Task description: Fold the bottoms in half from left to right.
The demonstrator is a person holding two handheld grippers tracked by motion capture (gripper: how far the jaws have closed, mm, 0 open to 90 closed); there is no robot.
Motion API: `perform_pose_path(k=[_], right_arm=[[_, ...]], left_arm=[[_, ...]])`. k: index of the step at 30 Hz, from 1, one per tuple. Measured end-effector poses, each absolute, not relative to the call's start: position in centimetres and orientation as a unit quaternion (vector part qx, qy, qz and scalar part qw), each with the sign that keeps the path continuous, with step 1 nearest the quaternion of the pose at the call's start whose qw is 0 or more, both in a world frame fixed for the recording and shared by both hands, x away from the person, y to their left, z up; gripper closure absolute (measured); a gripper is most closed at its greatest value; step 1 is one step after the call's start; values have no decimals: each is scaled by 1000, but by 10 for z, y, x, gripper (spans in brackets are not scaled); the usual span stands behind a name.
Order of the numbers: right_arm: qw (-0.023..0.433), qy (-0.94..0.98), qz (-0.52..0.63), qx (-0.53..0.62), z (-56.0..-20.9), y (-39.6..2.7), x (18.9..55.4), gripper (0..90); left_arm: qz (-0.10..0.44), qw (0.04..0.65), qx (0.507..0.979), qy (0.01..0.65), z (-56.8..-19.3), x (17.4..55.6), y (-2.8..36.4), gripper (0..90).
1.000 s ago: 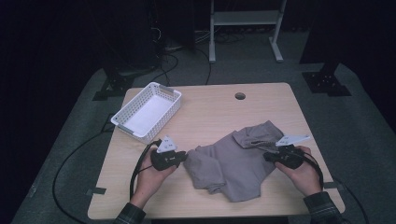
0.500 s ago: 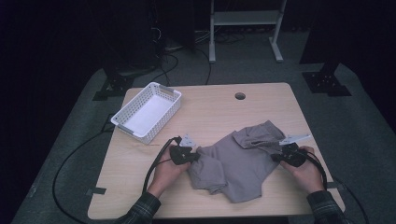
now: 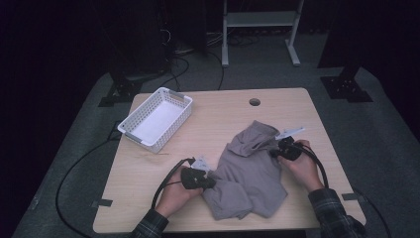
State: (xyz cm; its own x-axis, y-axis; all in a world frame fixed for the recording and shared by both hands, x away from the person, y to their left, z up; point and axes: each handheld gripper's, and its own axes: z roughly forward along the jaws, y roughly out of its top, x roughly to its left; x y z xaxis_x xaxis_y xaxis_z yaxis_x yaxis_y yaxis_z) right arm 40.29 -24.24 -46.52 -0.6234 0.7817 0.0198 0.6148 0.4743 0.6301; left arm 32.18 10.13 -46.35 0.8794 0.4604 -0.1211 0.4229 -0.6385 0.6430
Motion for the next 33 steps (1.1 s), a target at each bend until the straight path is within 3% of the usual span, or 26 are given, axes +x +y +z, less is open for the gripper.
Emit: perform_pose_path(k=[8, 12, 17, 21, 29, 33], right_arm=[[143, 852, 319, 391, -467, -203, 435, 892], [144, 849, 329, 387, -464, -198, 432, 804], [150, 852, 352, 356, -444, -202, 404, 780], [123, 864, 366, 324, -438, -205, 369, 787], [59, 892, 343, 288, -457, -211, 311, 781], [52, 899, 332, 282, -466, -210, 303, 810]], left_arm=[[18, 356, 906, 230, -465, 313, 93, 851], [13, 363, 901, 236, -466, 314, 94, 852], [14, 361, 903, 234, -466, 314, 95, 851], [14, 361, 903, 234, -466, 313, 95, 850], [18, 360, 903, 233, -466, 313, 94, 848], [18, 362, 901, 237, -466, 313, 93, 845]])
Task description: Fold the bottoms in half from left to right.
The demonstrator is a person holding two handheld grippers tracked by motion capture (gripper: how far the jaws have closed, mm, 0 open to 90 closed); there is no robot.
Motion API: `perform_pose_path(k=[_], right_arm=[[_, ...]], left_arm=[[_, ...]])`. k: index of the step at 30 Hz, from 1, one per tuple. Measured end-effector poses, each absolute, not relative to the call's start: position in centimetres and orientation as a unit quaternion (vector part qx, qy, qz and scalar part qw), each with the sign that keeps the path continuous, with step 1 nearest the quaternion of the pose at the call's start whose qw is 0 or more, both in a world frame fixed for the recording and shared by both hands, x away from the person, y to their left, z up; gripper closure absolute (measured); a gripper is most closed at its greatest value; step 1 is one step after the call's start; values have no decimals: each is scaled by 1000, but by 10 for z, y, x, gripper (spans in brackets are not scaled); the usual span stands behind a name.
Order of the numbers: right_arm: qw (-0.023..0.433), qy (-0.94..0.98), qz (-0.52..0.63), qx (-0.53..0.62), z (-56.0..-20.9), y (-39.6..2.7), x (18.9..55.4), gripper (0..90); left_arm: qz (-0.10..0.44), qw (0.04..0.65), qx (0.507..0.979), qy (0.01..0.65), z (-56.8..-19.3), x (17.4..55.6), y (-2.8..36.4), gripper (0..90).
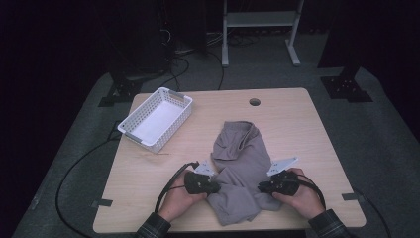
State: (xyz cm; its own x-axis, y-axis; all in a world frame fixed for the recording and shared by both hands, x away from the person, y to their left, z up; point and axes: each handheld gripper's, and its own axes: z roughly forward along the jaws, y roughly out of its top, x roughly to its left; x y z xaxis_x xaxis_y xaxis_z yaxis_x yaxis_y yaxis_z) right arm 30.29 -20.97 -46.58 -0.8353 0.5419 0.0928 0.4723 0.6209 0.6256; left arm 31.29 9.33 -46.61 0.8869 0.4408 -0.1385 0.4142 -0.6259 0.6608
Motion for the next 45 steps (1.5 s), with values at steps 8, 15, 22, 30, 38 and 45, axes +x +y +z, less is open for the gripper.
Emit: perform_pose_path(k=[8, 15, 22, 30, 38, 45], right_arm=[[86, 896, 327, 287, -467, -206, 316, 849], [113, 886, 325, 311, -467, -205, 345, 850], [134, 877, 320, 332, -467, -204, 378, 851], [145, 870, 320, 346, -468, -202, 395, 830], [138, 852, 371, 342, -447, -201, 383, 702], [113, 851, 407, 311, -433, -168, 375, 656]], left_arm=[[42, 359, 901, 240, -466, 317, 88, 844], [66, 358, 898, 249, -467, 335, 82, 842], [72, 362, 892, 260, -467, 348, 82, 832], [58, 369, 890, 260, -464, 337, 89, 751], [71, 383, 878, 279, -453, 325, 115, 612], [102, 364, 873, 308, -459, 331, 137, 547]])
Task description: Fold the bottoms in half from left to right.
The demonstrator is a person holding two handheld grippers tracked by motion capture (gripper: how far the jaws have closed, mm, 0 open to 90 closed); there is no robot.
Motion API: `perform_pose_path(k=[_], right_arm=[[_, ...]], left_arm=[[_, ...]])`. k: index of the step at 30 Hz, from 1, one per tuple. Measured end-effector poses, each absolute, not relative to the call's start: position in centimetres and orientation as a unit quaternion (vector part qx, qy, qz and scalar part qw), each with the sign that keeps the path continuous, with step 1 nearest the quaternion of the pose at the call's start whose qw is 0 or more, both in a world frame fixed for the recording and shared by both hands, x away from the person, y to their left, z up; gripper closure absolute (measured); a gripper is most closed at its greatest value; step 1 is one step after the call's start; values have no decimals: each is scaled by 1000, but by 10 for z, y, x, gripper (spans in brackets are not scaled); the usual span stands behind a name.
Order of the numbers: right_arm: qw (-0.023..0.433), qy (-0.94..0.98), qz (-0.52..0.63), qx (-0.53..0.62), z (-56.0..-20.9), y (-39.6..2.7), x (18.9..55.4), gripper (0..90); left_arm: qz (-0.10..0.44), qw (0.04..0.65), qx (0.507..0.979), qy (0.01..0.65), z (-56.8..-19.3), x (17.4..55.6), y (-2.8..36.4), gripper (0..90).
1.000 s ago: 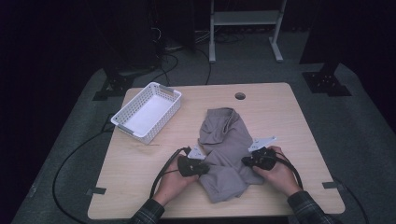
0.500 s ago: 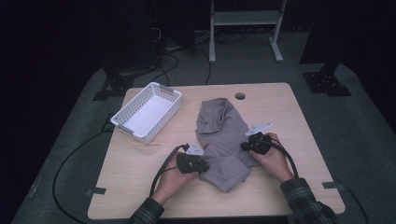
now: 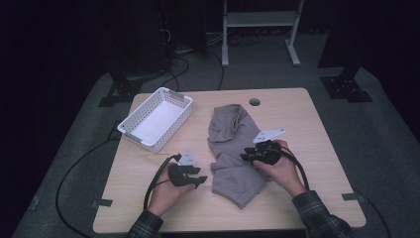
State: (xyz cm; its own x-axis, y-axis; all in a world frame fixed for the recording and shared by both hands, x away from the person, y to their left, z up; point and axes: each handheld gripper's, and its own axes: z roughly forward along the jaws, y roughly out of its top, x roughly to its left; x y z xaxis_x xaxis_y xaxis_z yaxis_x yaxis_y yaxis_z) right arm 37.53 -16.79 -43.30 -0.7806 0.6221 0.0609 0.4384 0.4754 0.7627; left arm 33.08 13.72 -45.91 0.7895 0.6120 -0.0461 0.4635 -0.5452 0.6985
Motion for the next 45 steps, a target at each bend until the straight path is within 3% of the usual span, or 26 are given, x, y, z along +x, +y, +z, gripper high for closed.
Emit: perform_pose_path(k=[8, 15, 16, 20, 23, 26, 34, 36, 39, 40, 45], right_arm=[[88, 867, 406, 275, -439, -124, 379, 629], [82, 886, 381, 249, -450, -94, 377, 526], [83, 892, 369, 248, -454, -91, 377, 562], [86, 895, 360, 250, -462, -93, 377, 844], [87, 891, 372, 246, -456, -97, 374, 867], [80, 892, 381, 231, -447, -99, 364, 866], [9, 898, 396, 194, -445, -98, 327, 864], [-9, 906, 385, 178, -450, -95, 320, 838], [-22, 900, 402, 166, -446, -96, 318, 729], [-20, 894, 414, 169, -442, -96, 320, 689], [40, 879, 427, 209, -430, -95, 345, 662]], left_arm=[[124, 350, 869, 327, -466, 339, 149, 483], [133, 344, 867, 335, -470, 342, 154, 462], [134, 343, 868, 334, -470, 342, 154, 462], [136, 343, 868, 332, -470, 343, 154, 458], [137, 345, 867, 333, -471, 343, 154, 457], [139, 345, 867, 333, -471, 343, 155, 455], [138, 345, 867, 333, -471, 342, 155, 439], [137, 345, 867, 332, -471, 342, 155, 436], [137, 345, 868, 331, -471, 342, 155, 432], [138, 345, 867, 331, -471, 342, 155, 432], [140, 353, 863, 335, -473, 342, 154, 423]])
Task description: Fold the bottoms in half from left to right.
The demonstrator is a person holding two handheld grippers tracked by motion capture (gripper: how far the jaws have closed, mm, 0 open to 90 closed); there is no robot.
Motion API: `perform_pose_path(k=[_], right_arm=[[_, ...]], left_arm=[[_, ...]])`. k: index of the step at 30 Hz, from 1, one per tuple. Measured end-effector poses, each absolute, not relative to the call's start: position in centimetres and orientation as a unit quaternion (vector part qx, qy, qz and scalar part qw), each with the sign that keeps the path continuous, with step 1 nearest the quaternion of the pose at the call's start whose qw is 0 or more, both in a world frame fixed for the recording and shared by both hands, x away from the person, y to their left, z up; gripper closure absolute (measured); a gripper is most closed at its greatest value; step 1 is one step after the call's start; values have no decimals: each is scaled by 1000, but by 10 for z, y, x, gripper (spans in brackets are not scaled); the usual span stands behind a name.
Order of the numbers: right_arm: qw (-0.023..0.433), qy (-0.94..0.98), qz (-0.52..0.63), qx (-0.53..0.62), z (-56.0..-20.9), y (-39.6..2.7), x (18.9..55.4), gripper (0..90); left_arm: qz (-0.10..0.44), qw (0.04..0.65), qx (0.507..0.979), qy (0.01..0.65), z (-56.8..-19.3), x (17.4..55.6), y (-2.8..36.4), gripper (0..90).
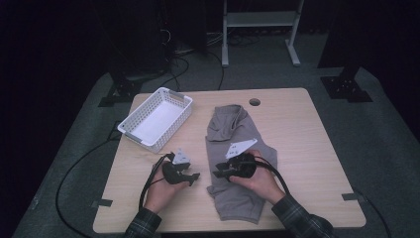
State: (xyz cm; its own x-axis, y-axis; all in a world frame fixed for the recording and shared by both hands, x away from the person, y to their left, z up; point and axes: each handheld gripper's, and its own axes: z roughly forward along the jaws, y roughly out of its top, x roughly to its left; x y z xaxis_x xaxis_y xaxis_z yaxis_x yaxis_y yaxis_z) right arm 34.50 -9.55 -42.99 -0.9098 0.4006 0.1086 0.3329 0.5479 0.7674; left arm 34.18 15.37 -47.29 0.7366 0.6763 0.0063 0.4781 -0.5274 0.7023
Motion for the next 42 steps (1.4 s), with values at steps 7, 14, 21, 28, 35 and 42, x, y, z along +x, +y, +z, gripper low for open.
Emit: perform_pose_path(k=[7, 14, 21, 28, 35, 42], right_arm=[[78, 882, 384, 263, -455, -72, 385, 627], [92, 886, 358, 279, -467, -46, 390, 570], [121, 888, 346, 279, -470, -45, 389, 799], [110, 880, 365, 283, -468, -54, 390, 889], [109, 870, 387, 285, -455, -66, 388, 894], [123, 855, 412, 291, -434, -101, 384, 895]], left_arm=[[143, 354, 863, 331, -474, 341, 152, 424], [143, 356, 863, 328, -474, 341, 153, 424], [143, 357, 863, 328, -474, 341, 154, 423], [143, 361, 861, 328, -475, 341, 154, 423], [144, 361, 861, 328, -475, 341, 154, 424], [106, 373, 856, 342, -470, 343, 152, 449]])
